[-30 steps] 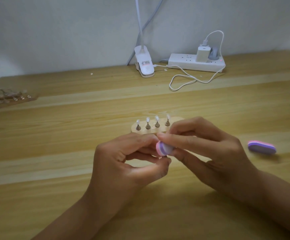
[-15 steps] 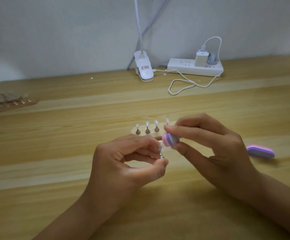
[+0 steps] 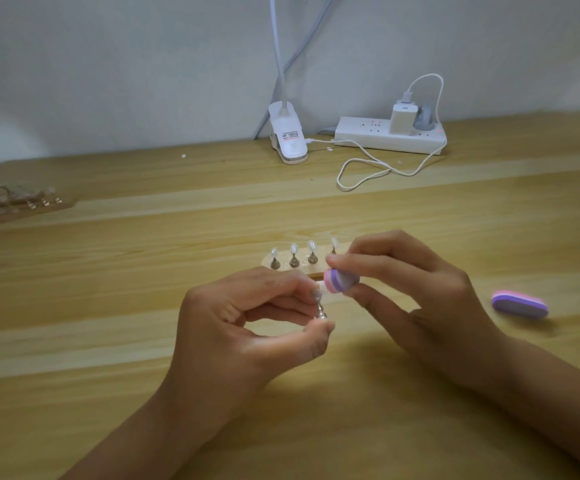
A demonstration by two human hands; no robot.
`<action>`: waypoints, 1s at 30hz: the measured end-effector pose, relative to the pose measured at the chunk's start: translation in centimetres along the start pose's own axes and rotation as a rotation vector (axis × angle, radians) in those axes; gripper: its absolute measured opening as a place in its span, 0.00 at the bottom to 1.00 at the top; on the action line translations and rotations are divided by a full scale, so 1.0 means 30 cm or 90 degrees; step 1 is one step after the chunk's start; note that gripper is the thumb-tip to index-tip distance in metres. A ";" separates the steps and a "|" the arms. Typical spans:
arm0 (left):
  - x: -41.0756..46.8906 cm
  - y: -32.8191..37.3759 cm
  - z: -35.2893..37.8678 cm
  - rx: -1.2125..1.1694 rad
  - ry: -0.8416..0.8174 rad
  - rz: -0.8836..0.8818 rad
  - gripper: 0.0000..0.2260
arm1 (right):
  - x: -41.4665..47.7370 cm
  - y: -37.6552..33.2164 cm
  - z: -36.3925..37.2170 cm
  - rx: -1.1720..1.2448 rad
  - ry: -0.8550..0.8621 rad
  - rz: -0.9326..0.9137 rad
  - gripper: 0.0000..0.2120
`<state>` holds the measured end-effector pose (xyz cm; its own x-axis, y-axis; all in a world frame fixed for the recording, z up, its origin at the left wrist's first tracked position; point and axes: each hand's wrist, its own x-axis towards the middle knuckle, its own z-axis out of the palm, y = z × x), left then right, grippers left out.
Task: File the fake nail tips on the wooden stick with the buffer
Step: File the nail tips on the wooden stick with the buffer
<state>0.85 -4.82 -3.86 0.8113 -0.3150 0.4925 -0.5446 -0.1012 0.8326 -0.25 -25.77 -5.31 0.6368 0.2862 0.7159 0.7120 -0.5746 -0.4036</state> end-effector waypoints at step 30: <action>0.021 -0.006 0.001 -0.399 -0.068 -0.231 0.17 | -0.005 -0.038 0.015 0.022 0.063 -0.080 0.11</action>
<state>1.47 -5.03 -3.70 0.8754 -0.4573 0.1565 0.0047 0.3319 0.9433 -1.02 -24.83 -5.23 0.5113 0.2754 0.8141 0.7947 -0.5121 -0.3259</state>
